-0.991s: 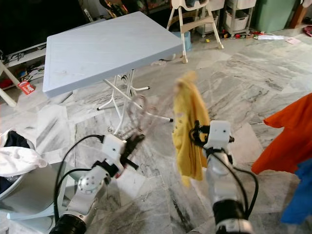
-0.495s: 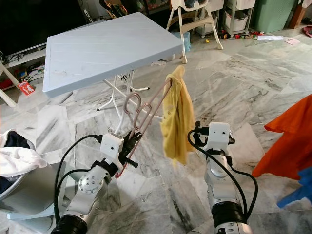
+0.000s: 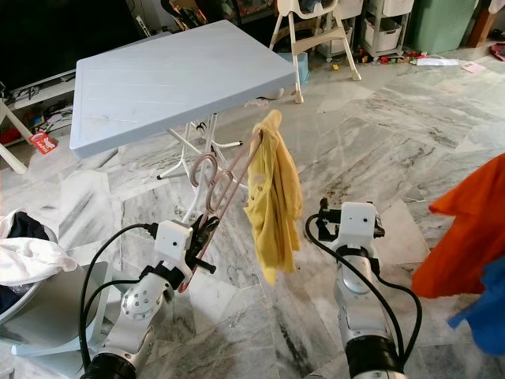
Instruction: Hang hanger
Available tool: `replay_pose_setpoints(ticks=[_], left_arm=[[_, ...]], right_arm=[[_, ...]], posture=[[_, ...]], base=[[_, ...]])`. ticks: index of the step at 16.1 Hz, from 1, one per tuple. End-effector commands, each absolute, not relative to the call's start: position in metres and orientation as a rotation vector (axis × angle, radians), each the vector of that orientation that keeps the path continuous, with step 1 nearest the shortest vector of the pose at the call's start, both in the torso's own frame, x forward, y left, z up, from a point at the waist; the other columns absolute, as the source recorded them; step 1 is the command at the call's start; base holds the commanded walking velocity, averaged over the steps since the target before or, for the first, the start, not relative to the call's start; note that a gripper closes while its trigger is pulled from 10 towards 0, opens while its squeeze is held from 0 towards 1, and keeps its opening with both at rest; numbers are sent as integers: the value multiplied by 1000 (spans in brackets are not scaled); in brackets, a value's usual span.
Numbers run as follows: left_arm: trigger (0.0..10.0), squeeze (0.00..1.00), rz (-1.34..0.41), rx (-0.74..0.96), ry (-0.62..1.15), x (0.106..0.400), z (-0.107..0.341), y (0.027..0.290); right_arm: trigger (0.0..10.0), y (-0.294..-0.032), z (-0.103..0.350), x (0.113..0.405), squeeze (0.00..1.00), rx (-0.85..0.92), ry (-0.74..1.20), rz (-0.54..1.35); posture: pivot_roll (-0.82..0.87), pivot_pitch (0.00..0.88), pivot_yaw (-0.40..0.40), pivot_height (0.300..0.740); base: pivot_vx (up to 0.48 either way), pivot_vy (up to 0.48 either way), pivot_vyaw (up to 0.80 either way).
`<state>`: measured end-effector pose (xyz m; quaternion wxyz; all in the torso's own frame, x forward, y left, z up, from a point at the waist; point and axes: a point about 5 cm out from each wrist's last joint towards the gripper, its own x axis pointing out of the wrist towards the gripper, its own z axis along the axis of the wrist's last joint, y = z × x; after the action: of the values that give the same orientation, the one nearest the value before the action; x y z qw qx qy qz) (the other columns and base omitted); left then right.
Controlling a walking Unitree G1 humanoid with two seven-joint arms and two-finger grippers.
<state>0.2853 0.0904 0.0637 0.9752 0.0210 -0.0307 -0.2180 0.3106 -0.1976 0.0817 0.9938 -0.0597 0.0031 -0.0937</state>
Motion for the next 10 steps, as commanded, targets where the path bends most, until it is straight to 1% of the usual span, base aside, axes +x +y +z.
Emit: replay_pose_setpoints(ticks=[1, 10], left_arm=[[0, 0, -406, 38, -121, 289, 74, 95], [0, 0, -406, 40, -123, 290, 74, 94]], right_arm=[[10000, -192, 84, 311, 0, -119, -1, -179], [10000, -191, 84, 311, 0, -132, -2, -172]], posture=[[-175, 0, 147, 740], [-176, 0, 147, 740]], base=[[0, 0, 0], [0, 0, 0]])
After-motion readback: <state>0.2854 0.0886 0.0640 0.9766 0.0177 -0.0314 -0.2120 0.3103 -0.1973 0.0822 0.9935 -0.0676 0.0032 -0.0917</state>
